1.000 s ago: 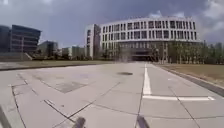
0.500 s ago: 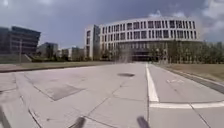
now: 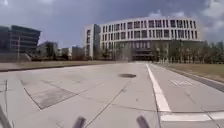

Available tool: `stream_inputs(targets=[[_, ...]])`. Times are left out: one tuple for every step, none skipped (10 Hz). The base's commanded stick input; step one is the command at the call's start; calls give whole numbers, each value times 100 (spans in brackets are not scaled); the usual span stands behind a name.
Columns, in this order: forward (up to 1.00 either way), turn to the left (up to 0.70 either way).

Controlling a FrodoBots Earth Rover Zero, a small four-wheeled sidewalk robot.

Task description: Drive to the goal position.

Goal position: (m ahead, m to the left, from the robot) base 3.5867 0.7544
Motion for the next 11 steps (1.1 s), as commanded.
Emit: stream_inputs(targets=[[70, 0], [70, 0], [70, 0], [70, 0], [70, 0], [70, 0], [70, 0], [70, 0], [70, 0], [70, 0], [70, 0]])
